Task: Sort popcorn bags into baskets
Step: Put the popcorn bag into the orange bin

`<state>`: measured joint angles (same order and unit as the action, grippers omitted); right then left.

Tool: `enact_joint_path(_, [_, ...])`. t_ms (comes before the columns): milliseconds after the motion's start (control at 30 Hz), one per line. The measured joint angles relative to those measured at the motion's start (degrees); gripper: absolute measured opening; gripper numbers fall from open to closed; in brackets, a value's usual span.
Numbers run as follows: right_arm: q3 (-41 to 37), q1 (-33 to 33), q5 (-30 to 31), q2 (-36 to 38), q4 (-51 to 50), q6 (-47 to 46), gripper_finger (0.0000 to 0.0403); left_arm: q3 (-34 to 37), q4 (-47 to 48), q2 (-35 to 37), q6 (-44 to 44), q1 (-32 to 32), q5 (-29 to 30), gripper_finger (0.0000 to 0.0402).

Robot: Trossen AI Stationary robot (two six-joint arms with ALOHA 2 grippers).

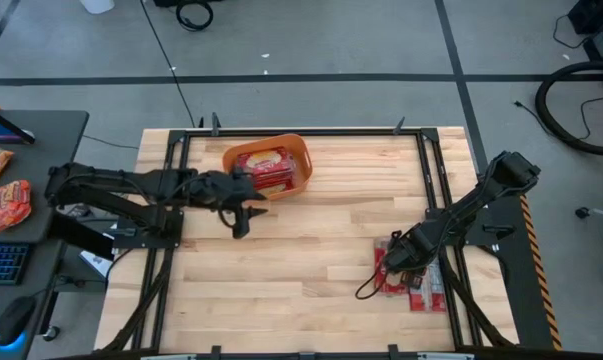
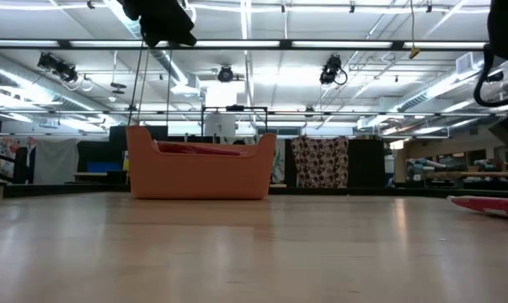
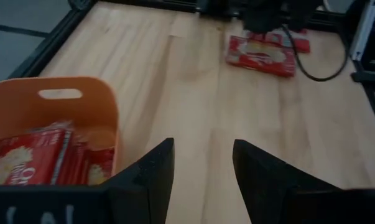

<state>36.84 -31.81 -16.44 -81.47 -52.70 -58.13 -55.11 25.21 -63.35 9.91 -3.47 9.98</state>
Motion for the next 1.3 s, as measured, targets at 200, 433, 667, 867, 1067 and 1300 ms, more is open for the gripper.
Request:
enact_joint_path(200, [-0.97, 2.22, 4.05, 0.17, 8.16, 4.35, 0.0115, 0.04, -2.3, -0.01, -0.05, -1.72, 0.18, 0.0169])
enact_joint_path(433, [2.45, 8.74, 24.85, -0.04, 32.12, 23.49, 0.0115, 0.04, -9.77, -0.83, -1.9, -1.57, 0.47, 0.0169])
enact_joint_path(667, [8.92, 9.77, 26.02, 0.09, 36.85, 39.57, 0.0115, 0.09, -12.34, -5.26, -5.92, -3.66, -0.17, 0.0169])
enact_joint_path(867, [8.59, 7.94, 28.63, 0.11, 34.66, 46.53, 0.0115, 0.09, -13.34, -13.91, -5.35, -5.84, -0.22, 0.0169])
enact_joint_path(1067, [5.97, 5.49, 35.28, 0.09, 36.98, 50.67, 0.0115, 0.07, -14.28, -21.6, -4.27, -8.59, -0.22, 0.0169])
enact_joint_path(1300, [5.51, 5.46, 35.19, 0.0, 39.73, 50.65, 0.0115, 0.07, -14.05, -29.48, -10.73, -12.29, 7.8, 0.0169])
